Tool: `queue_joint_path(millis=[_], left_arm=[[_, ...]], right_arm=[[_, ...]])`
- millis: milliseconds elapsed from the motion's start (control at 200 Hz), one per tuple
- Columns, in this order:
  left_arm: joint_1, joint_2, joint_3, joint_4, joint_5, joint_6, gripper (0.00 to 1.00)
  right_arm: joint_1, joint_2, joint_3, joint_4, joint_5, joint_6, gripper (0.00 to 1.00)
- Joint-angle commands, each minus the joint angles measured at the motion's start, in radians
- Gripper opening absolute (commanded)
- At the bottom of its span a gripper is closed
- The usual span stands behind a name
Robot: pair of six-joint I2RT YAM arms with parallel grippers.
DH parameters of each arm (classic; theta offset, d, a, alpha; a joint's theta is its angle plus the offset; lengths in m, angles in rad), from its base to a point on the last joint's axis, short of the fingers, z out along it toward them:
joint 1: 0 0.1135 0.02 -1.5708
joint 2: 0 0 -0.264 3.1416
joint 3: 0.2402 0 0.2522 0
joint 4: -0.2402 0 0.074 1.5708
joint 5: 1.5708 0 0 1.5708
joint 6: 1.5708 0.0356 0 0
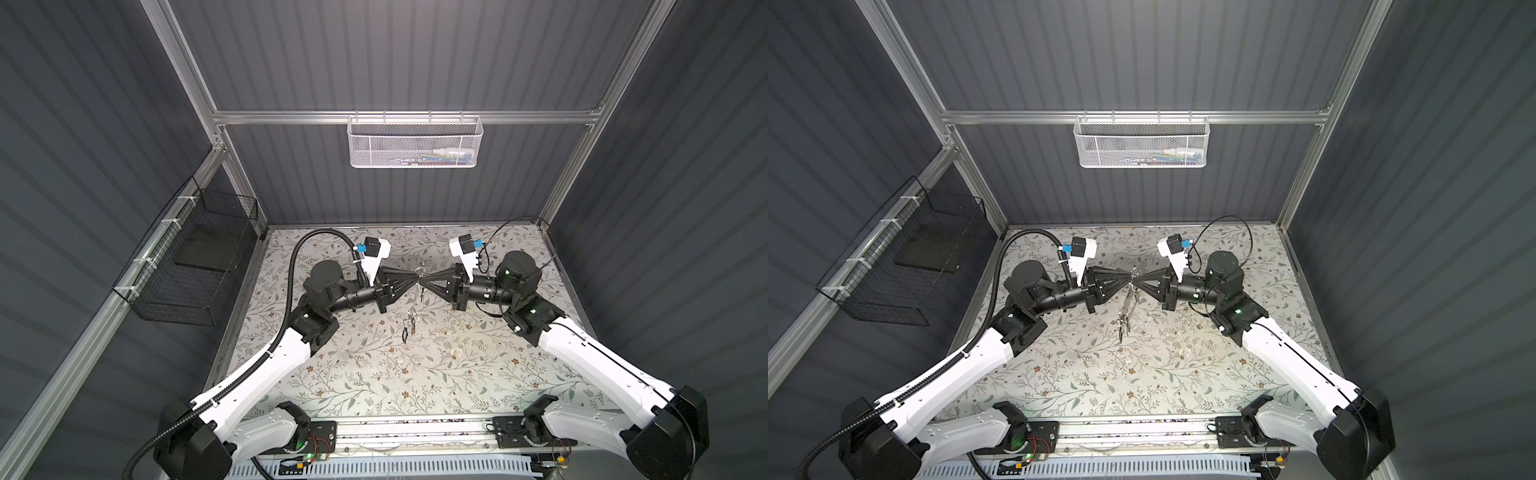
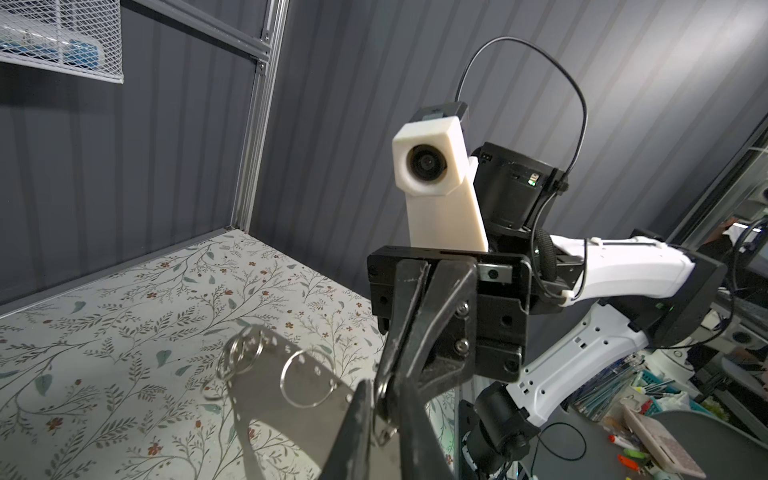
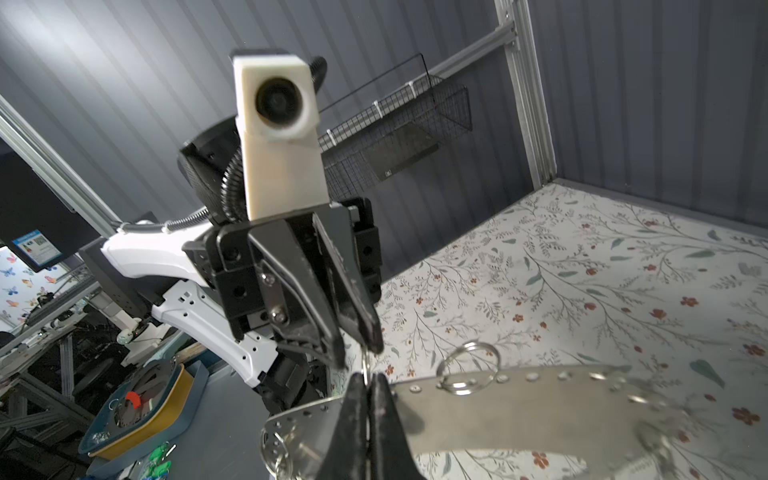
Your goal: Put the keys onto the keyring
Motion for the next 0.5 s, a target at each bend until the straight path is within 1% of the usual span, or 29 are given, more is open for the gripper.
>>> queue_joint_path(millis=[0, 150, 265, 375, 495], left_arm=[[-0.002, 0.001, 0.101, -0.187, -0.022, 0.105, 0.16], [-0.002, 0.052, 0.222, -0.448, -0.015, 0.216, 0.16], [-0.002, 0.097, 0.303, -0.621, -0.001, 0.3, 0.17], [-0.002, 0.129, 0.348, -0.729, 0.013, 0.361, 0.18], [-0.002, 0.139, 0.369, -0.803, 0.003, 0.409, 0.18]], right_arm=[[-0.019, -0.016, 0.066, -0.14, 0.015, -0.111, 0.03], [-0.018, 0.007, 0.148, -0.366, 0.019, -0.267, 0.03], [-0.012, 0.019, 0.178, -0.462, 0.067, -0.355, 0.04], [0.002, 0.039, 0.206, -0.537, 0.128, -0.417, 0.03], [0.016, 0.057, 0.234, -0.583, 0.143, -0.449, 0.04]])
